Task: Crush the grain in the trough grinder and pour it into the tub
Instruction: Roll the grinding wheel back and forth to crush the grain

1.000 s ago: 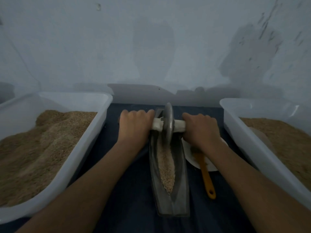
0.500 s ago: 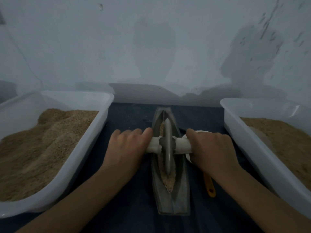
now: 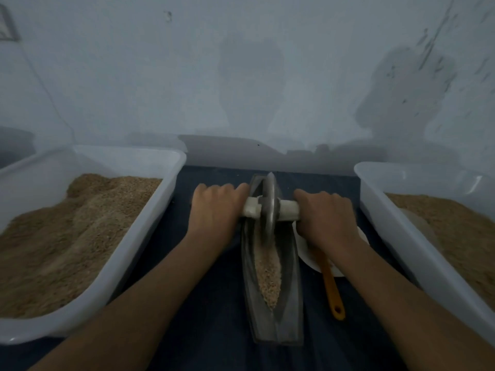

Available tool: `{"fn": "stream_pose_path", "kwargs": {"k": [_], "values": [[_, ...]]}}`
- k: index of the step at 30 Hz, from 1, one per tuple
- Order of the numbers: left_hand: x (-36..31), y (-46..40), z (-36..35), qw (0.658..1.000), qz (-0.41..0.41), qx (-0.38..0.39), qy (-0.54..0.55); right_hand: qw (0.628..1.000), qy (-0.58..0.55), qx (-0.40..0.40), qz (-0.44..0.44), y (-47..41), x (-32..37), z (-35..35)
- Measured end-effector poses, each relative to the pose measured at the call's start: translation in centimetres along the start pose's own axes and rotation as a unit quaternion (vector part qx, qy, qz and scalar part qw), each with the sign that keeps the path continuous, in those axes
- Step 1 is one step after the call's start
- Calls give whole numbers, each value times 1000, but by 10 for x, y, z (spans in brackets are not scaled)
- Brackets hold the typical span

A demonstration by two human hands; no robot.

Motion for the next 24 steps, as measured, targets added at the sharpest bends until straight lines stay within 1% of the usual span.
{"fn": "stream_pose_path", "kwargs": {"k": [2,4,8,10,12,15,17,21,24], "values": [[-1,18,14,999,-4,-12,31,1000,10,-17,12,17,4,13],[-1,34,30,998,-15,-25,49,999,-7,-37,17,30,7,29],[-4,56,56,998,-32,-29,51,999,-21,1,37,53,6,48],[-4,61,60,997,-40,-37,48,999,-31,-2,29,59,5,53],[-3,59,56,997,-42,-38,50,999,-34,-4,26,58,5,51],[0,45,37,998,-22,-16,51,999,-13,-12,38,41,7,36],[1,30,19,999,-1,1,32,999,8,-17,33,20,6,23],[4,-4,-13,999,27,-1,-20,1000,8,1,27,-12,1,0],[5,-8,-18,999,40,5,-5,999,14,-22,39,-17,0,-4]]}}
Point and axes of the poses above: each hand's wrist, its own y-axis away from the middle knuckle, its own z-axis out of the back of the hand, x = y × z, the point moved 1 cm from there along -y, towards the middle knuckle, and after that the axes turned 15 degrees about -x, right-handed, at the moved point
